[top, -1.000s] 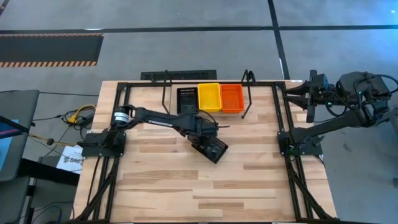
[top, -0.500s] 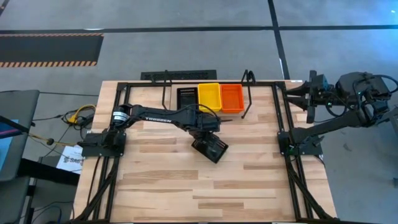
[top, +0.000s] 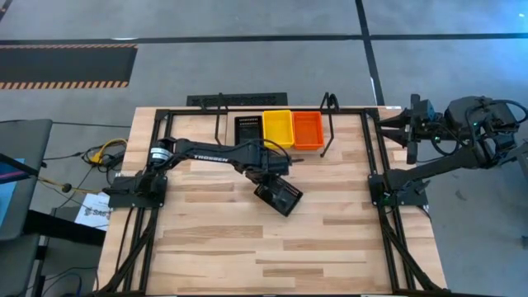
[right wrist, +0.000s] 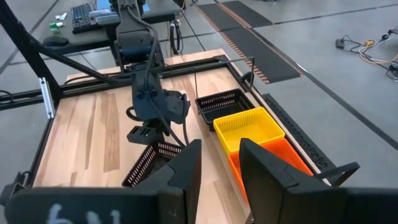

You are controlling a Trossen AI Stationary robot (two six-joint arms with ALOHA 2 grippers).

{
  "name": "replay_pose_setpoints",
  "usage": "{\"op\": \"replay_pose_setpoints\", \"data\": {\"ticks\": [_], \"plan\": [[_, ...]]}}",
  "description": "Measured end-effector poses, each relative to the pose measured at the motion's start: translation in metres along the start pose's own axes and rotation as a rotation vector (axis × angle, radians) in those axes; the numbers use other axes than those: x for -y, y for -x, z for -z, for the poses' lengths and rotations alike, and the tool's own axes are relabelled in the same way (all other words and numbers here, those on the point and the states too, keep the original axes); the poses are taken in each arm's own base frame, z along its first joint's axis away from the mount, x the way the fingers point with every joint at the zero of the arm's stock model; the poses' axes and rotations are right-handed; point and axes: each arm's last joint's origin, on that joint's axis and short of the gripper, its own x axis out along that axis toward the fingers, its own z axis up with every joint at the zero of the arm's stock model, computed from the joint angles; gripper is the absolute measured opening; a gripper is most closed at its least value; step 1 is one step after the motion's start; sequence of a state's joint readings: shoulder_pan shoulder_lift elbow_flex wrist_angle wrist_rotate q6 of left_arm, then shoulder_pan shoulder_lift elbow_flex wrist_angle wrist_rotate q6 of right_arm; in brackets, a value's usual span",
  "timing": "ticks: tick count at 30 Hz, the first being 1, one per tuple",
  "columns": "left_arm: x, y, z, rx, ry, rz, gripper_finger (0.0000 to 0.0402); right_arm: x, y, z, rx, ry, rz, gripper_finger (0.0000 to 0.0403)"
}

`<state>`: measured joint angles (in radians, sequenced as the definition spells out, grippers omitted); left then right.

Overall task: Stack baskets on shelf by color
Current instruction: Stack the black bin on top of the other stacked black bins on the shelf

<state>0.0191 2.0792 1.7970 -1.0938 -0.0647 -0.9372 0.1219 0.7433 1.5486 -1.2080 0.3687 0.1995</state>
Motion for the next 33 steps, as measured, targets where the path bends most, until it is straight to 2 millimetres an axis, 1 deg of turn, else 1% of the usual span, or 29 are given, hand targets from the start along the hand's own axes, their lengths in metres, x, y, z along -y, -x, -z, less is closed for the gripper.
{"op": "replay_pose_setpoints", "data": {"ticks": [6, 9, 15, 19, 23, 33], "plan": [[-0.004, -0.008, 0.0, -0.015, -0.004, -0.014, 0.0111, 0.0, 0.0, 0.001, -0.006, 0.003, 0.001, 0.0128], [-0.007, -0.016, 0.003, -0.024, -0.007, -0.024, 0.011, 0.0, 0.0, 0.001, -0.006, 0.004, 0.0, 0.0128], [-0.012, -0.026, 0.007, -0.042, 0.006, -0.048, 0.011, 0.0, 0.0, 0.001, -0.006, 0.004, 0.0, 0.0128], [-0.011, -0.031, 0.008, -0.041, 0.014, -0.023, 0.011, 0.0, 0.0, 0.001, -0.006, 0.004, 0.0, 0.0128], [-0.008, -0.04, 0.007, -0.034, 0.017, 0.055, 0.011, 0.0, 0.0, 0.001, -0.006, 0.004, 0.0, 0.0128], [-0.01, -0.041, 0.003, -0.021, 0.018, 0.06, 0.011, 0.0, 0.0, 0.0, -0.003, 0.002, -0.001, 0.0128]]}}
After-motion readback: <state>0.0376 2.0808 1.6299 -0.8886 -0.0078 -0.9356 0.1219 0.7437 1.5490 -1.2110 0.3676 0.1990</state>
